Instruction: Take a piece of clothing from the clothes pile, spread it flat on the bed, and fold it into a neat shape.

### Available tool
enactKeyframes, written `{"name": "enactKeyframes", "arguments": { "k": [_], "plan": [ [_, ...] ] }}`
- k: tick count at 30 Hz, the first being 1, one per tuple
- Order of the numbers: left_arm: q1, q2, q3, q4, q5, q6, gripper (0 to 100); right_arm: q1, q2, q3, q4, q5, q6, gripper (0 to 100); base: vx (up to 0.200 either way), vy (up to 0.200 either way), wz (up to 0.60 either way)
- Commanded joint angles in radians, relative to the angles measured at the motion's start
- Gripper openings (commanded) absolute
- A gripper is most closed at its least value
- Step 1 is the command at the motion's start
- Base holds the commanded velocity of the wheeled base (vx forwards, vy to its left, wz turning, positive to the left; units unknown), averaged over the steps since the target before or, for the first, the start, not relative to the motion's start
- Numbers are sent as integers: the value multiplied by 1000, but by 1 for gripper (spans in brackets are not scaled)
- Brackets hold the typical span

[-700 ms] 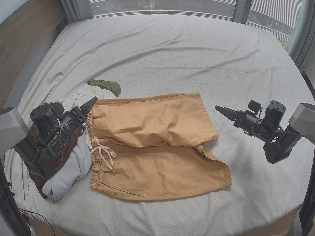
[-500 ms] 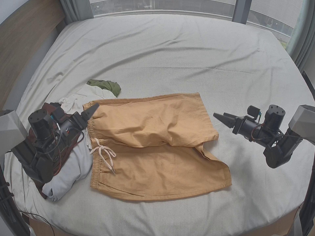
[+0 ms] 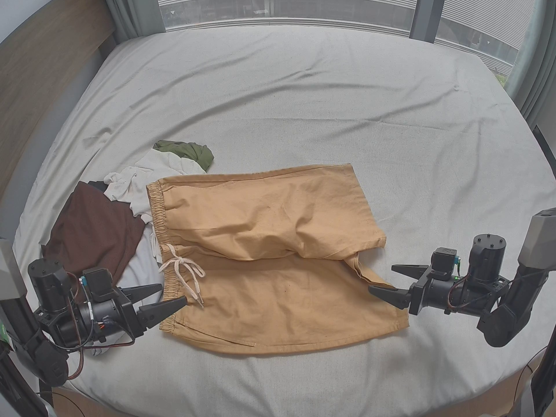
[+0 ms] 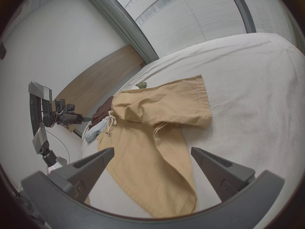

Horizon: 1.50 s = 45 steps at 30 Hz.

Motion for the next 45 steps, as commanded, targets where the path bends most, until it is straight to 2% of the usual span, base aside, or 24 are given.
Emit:
{"name": "enactKeyframes", "arguments": {
  "k": [1, 6, 14, 16, 29, 36, 37, 45],
  "plan": [
    [5, -28, 39, 0, 0, 1, 100, 5, -19, 16, 2, 0, -2, 100, 0, 0, 0],
    [18, -13, 40, 6, 1, 17, 100, -12, -16, 14, 4, 0, -10, 100, 0, 0, 0],
    [53, 79, 40, 2, 1, 112, 100, -56, 3, 13, 7, -2, -39, 100, 0, 0, 0],
    [61, 97, 40, 0, 0, 139, 100, -68, 38, 16, 7, -2, -76, 100, 0, 0, 0],
    [62, 90, 39, 0, -2, 135, 100, -73, 115, 59, -3, 0, -146, 100, 0, 0, 0],
    [61, 88, 39, 0, -2, 135, 100, -75, 129, 59, 2, 0, -149, 100, 0, 0, 0],
    [61, 88, 39, 0, -3, 135, 100, -76, 127, 59, 7, 0, -149, 0, 0, 0, 0],
    [61, 88, 40, 0, -3, 135, 100, -85, 119, 112, 31, 0, -151, 0, 0, 0, 0]
  ]
}}
